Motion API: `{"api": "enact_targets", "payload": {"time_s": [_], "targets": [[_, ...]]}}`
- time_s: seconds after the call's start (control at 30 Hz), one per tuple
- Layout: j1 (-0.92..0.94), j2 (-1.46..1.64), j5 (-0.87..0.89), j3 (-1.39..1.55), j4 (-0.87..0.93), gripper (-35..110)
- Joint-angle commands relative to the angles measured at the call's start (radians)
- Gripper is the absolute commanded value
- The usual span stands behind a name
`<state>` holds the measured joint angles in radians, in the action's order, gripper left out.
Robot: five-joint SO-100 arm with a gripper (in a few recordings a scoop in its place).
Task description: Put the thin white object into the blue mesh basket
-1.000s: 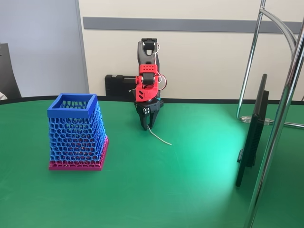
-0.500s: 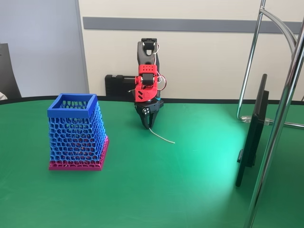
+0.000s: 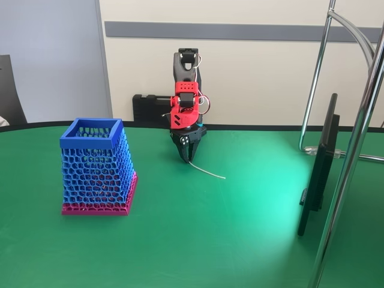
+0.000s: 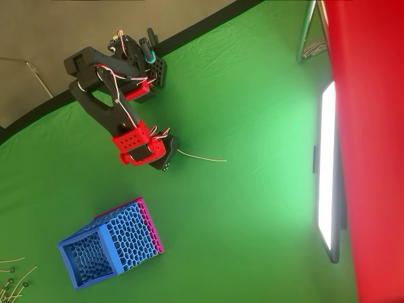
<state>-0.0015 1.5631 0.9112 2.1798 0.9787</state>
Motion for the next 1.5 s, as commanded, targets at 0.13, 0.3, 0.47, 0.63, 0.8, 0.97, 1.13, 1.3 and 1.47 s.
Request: {"api": "enact_targets", "payload": {"time_s": [0.13, 0.3, 0.47, 0.63, 0.8, 0.97, 1.13, 1.3, 1.47], "targets": [[0.017, 0.028, -0.054, -0.026, -0.035, 2], [0.058, 0.064, -0.086, -0.063, -0.035, 2], [0.110, 0.115, -0.155, -0.143, -0.035, 1], [0.156, 0.146, -0.252, -0.282, -0.035, 1], [0.201, 0.181, -0.350, -0.431, -0.066, 1], [0.250, 0.235, -0.457, -0.534, -0.179, 1], [0.290, 0.270, -0.580, -0.617, -0.313, 1], [0.324, 0.296, -0.727, -0.641, -0.472, 1], [0.373, 0.327, -0.899, -0.607, -0.638, 1]]}}
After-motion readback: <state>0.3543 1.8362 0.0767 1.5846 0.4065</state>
